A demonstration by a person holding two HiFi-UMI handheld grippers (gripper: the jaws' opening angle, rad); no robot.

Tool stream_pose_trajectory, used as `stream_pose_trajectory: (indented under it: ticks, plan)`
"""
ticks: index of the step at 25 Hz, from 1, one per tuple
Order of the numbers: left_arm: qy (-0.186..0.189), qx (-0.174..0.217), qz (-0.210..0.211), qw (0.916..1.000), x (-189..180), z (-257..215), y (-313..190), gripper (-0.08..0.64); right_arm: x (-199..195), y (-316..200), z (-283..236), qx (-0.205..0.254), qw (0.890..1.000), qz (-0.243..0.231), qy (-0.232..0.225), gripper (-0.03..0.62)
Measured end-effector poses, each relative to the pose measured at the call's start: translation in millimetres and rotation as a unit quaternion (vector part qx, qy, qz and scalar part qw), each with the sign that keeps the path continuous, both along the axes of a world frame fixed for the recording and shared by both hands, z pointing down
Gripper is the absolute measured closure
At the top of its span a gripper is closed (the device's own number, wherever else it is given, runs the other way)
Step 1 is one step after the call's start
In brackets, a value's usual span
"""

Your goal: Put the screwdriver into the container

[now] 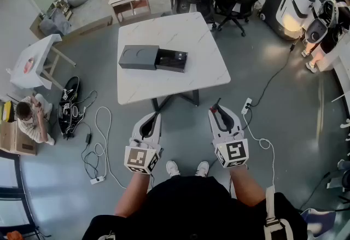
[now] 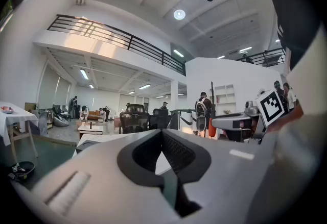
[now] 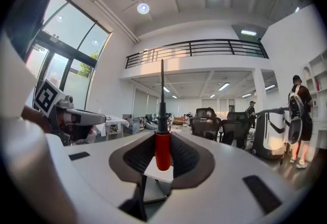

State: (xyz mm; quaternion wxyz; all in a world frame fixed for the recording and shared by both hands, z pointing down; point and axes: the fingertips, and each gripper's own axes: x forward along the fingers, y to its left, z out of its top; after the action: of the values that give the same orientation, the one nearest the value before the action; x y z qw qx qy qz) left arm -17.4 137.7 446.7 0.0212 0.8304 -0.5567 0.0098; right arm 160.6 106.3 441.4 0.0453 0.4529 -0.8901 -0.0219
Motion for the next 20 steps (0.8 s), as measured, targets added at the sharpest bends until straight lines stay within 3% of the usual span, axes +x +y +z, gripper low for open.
stream_pose_trajectory:
  ticks: [10, 20]
  plan:
    - [-0.005, -0.004, 0.0, 1.0, 1, 4, 11, 0.551, -5, 3, -9, 0.017, 1.0, 0.005, -0.006, 0.497]
    - [0.001, -0.007, 0.011, 0.9999, -37, 11, 22, 0.551, -48, 17, -20, 0.015, 0.999, 0.003, -0.041, 0.497]
